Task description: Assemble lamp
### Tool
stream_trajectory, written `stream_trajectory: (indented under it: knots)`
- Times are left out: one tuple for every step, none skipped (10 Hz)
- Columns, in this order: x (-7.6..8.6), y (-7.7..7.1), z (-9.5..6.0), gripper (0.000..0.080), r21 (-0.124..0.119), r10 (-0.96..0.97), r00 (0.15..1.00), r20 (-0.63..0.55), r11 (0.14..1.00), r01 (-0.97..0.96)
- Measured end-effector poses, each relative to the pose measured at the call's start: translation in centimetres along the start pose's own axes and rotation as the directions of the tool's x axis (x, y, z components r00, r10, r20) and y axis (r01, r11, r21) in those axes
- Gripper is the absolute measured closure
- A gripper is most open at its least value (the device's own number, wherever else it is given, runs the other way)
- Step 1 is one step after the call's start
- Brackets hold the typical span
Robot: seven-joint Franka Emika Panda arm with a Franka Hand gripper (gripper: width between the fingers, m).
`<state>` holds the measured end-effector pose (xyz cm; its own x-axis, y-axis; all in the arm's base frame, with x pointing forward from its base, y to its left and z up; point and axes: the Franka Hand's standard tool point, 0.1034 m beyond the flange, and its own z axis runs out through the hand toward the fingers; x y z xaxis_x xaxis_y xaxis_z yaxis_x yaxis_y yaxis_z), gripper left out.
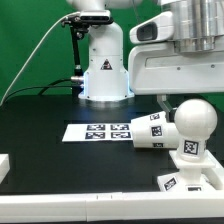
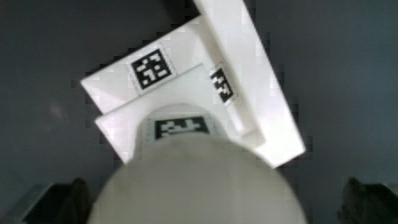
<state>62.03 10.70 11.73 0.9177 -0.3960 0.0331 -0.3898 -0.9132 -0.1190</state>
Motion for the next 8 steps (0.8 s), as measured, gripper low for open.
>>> stream_trajectory:
  knots:
    - [0.13, 0.29, 0.09, 0.0101, -0.001, -0.056, 0.998, 0.001, 0.998, 0.056]
    - [0.19, 0.39, 0.1, 0.0101, -0.002, -0.115, 0.993, 0.001, 0.993, 0.115]
    - [0.2, 0.41, 0.11, 0.0101, -0.002, -0.164, 0.987, 0.001, 0.987, 0.164]
    - [0.24, 0.48, 0.11, 0.0101, -0.005, -0.265, 0.964, 0.001, 0.964, 0.265]
    - [0.52, 0.71, 0.08, 0.0101, -0.027, -0.487, 0.874, -0.003, 0.873, 0.486]
    - [0.5, 0.71, 0.09, 0.0101, -0.044, -0.625, 0.781, 0.005, 0.78, 0.624]
    - [0.51, 0.53, 0.0, 0.0101, -0.048, -0.638, 0.77, -0.013, 0.77, 0.637]
    - [0.51, 0.74, 0.06, 0.0101, -0.05, -0.697, 0.717, -0.006, 0.716, 0.696]
